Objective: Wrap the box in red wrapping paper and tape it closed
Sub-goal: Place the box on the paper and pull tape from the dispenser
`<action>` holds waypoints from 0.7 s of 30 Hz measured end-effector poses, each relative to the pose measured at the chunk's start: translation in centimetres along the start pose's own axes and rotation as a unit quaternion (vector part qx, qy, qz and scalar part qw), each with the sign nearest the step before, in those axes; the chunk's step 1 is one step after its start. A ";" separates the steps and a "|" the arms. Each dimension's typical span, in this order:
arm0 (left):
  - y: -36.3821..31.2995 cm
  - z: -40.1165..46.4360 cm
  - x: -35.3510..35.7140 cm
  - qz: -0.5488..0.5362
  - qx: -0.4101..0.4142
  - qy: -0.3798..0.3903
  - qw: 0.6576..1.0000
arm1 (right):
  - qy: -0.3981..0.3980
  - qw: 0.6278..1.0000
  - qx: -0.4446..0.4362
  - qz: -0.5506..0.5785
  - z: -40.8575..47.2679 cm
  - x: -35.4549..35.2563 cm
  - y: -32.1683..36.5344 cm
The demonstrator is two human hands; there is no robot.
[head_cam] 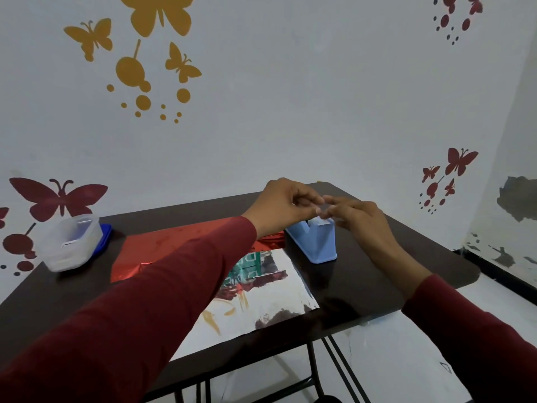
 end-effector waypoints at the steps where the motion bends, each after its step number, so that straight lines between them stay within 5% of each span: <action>1: -0.1 -0.3 -0.4 0.005 0.003 -0.009 1.000 | 0.010 1.000 0.010 0.018 0.1 0.2 0.2; 4: -0.3 -1.6 -2.1 0.008 0.001 -0.047 0.999 | 0.021 0.993 0.068 0.091 0.1 1.4 1.3; 7: 0.1 -3.0 -4.3 0.011 -0.012 -0.090 0.996 | 0.006 0.997 0.054 0.058 0.0 2.7 2.1; 15: 2.6 -7.8 -10.2 0.029 -0.061 -0.101 0.993 | 0.119 0.992 -0.022 -0.040 -0.5 10.4 4.3; 21: 4.9 -12.0 -13.3 0.066 -0.096 -0.129 0.985 | 0.179 0.984 0.016 -0.017 -1.6 15.7 4.1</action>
Point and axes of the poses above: each hand's wrist, its own z-axis towards the middle knuckle, its own x-axis out of the palm, y = z × x, the point moved 1 cm from there along z, towards the middle knuckle, and after that the axes turned 6 degrees about -x, right-handed, at the moved point
